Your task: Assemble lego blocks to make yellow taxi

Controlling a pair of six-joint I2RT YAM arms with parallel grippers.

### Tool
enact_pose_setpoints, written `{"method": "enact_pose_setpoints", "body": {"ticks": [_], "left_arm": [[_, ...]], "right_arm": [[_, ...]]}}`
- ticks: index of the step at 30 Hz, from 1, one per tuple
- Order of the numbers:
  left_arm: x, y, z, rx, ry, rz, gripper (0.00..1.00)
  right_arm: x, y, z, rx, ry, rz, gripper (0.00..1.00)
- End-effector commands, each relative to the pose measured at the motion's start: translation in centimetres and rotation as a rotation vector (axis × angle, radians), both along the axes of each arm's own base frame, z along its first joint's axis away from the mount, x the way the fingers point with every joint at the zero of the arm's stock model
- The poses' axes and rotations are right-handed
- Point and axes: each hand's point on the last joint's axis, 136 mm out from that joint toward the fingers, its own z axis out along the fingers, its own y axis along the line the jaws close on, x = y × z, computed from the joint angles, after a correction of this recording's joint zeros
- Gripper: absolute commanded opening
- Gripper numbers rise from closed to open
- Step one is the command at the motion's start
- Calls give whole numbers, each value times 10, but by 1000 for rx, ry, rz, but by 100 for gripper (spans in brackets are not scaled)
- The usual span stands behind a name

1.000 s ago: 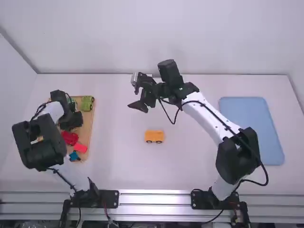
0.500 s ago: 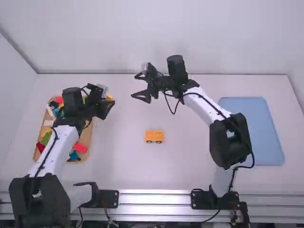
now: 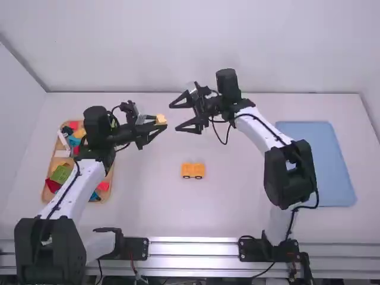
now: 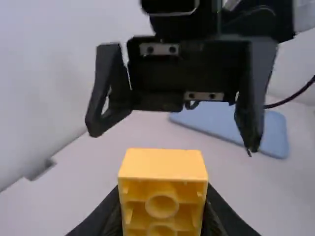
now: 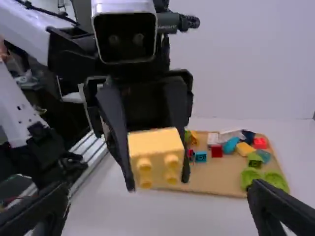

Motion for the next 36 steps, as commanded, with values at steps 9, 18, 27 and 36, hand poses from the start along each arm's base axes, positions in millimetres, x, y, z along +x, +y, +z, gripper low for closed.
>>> {"method": "enact_pose_setpoints", "body": {"ticks": [9, 18, 27, 36], "left_arm": [[-15, -26, -14, 19, 35, -90, 23], [-18, -49, -22, 33, 44, -129, 22], [-21, -52, -13, 18, 3, -162, 26], [-24, -56, -22, 35, 0, -192, 25]], "right_arm": [[-35, -11, 32, -256, -263, -268, 98], [-38, -18, 11, -99, -191, -151, 98], [-45, -30, 13, -10, -199, -92, 86], [-51, -25, 16, 5, -189, -66, 73]]}}
